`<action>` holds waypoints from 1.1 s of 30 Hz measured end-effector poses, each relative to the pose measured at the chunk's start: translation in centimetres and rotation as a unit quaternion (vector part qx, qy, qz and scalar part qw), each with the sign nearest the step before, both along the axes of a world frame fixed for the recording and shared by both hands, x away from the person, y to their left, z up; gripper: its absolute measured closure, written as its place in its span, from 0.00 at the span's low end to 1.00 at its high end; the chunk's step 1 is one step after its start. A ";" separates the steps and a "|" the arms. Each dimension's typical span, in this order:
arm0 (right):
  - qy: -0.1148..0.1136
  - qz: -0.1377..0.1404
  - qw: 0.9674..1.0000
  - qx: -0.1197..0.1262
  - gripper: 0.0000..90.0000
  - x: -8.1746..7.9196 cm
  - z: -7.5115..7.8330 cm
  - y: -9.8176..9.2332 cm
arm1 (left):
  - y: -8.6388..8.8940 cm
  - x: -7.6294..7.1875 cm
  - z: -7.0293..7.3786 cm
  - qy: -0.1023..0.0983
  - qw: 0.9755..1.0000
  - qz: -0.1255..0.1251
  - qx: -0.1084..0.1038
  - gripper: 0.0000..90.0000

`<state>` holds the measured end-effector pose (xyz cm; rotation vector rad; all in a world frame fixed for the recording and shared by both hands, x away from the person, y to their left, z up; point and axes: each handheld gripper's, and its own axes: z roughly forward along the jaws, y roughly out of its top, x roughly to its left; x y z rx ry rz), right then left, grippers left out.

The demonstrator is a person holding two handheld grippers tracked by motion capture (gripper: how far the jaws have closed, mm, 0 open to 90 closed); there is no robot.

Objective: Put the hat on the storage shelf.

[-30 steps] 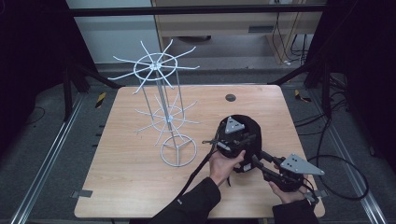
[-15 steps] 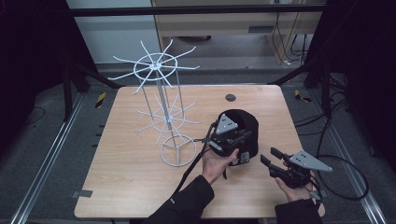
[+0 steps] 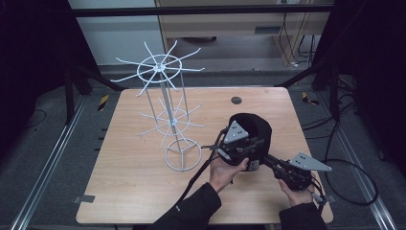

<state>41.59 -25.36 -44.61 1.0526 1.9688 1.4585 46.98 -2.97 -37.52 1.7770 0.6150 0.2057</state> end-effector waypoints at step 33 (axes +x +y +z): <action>-0.004 0.035 0.986 -0.165 1.00 -0.6 1.8 4.2 | 6.2 0.4 -4.7 0.033 0.999 0.038 0.015 0.80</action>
